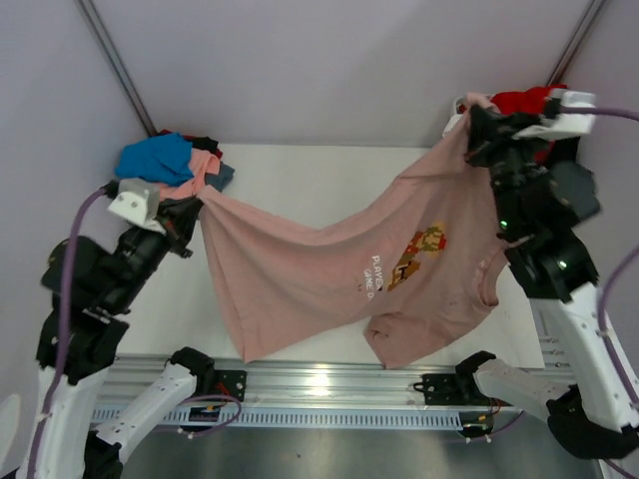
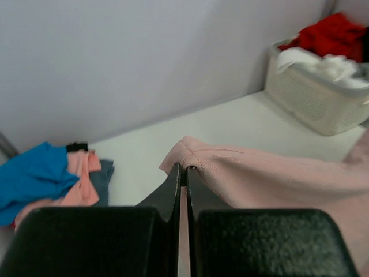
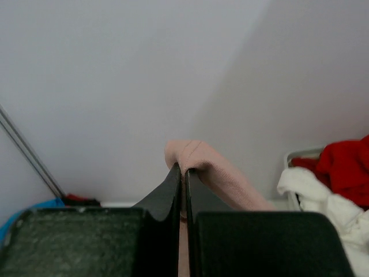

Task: Fold and stack the t-shirts
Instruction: Flatten out the tshirt

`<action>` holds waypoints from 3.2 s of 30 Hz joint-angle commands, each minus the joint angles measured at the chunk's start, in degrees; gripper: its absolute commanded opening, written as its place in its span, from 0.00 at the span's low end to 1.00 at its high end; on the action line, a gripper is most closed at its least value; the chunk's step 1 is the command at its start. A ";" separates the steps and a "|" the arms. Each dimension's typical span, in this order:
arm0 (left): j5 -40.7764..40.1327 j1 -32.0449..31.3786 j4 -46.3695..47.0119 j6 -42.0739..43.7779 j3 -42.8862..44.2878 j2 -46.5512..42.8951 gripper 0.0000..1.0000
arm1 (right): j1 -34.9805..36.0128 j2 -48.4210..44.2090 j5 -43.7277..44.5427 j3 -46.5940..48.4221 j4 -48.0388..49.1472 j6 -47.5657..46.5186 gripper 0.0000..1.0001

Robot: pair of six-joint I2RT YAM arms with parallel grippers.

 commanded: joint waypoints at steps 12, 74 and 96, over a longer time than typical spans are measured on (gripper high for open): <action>-36.30 -0.16 16.46 5.45 -9.56 28.67 0.01 | -3.96 21.35 -0.66 -13.16 5.36 4.02 0.00; -37.21 -1.65 3.18 -49.82 -27.65 34.06 0.01 | 11.59 26.38 27.73 -33.20 -2.10 27.30 0.66; -37.47 -1.56 9.87 -46.22 -30.56 27.19 0.01 | -8.27 46.66 8.23 -17.92 -2.27 25.19 0.70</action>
